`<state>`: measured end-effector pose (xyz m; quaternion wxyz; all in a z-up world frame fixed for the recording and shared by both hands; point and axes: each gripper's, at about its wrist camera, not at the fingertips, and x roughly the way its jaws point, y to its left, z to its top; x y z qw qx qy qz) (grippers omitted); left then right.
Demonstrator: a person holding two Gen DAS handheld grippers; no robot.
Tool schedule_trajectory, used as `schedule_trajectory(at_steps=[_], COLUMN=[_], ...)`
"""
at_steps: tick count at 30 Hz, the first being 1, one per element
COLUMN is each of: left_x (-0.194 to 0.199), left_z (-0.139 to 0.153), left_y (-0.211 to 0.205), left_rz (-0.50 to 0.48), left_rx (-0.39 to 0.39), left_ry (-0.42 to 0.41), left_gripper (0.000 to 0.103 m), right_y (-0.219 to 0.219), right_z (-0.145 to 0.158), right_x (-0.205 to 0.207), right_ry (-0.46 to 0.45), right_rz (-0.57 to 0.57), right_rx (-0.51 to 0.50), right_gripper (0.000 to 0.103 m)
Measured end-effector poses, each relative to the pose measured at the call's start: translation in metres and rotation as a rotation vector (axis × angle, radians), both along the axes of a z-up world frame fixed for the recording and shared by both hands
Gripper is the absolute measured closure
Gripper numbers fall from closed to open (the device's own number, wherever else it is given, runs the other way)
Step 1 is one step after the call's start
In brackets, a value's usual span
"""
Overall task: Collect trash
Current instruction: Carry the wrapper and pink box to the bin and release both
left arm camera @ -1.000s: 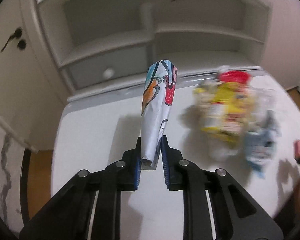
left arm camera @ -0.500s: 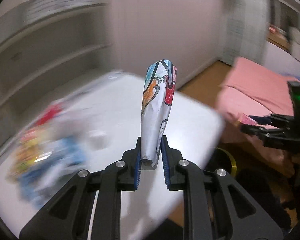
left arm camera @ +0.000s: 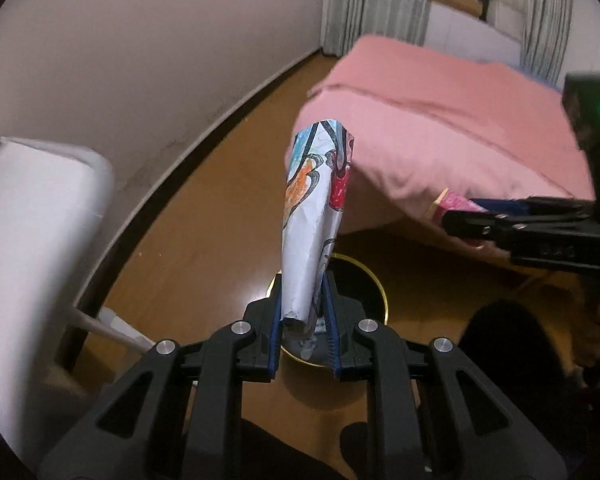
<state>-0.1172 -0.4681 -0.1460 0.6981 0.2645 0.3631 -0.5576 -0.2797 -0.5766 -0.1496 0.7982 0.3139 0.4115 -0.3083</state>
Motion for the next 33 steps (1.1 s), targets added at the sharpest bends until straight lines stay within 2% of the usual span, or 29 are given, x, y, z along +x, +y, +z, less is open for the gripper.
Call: schedule_trajectory(at_steps=[4, 7, 11, 15, 22, 24, 26, 29, 33], left_x=[0.001, 0.002, 0.009, 0.006, 0.008, 0.008, 0.008, 0.007, 0.007], left_z=[-0.048, -0.076, -0.106, -0.121, -0.127, -0.131, -0.131, -0.131, -0.128], left_y=[-0.028, -0.048, -0.063, -0.063, -0.070, -0.074, -0.077, -0.079, -0.080], left_rz=[-0.005, -0.020, 0.000, 0.002, -0.023, -0.030, -0.037, -0.041, -0.040], left_rx=[0.057, 0.111, 0.160, 0.174, 0.192, 0.198, 0.200, 0.197, 0.191], left_ry=[0.034, 0.022, 0.085, 0.112, 0.135, 0.135, 0.137, 0.127, 0.122], left_gripper=[0.085, 0.085, 0.085, 0.085, 0.085, 0.076, 0.073, 0.060, 0.054], right_y=[-0.017, -0.028, -0.031, -0.036, -0.042, -0.043, -0.046, -0.047, -0.049], right_z=[-0.046, -0.084, -0.110, -0.116, -0.118, -0.117, -0.119, -0.118, -0.113], right_x=[-0.003, -0.003, -0.003, -0.002, 0.002, 0.001, 0.003, 0.003, 0.007], right_ry=[0.040, 0.070, 0.093, 0.094, 0.094, 0.096, 0.095, 0.093, 0.093], right_rz=[-0.037, -0.059, -0.075, -0.074, -0.080, -0.082, -0.086, -0.088, -0.085], right_rx=[0.072, 0.145, 0.199, 0.214, 0.222, 0.219, 0.221, 0.223, 0.208], right_gripper=[0.055, 0.055, 0.055, 0.055, 0.056, 0.056, 0.056, 0.055, 0.048])
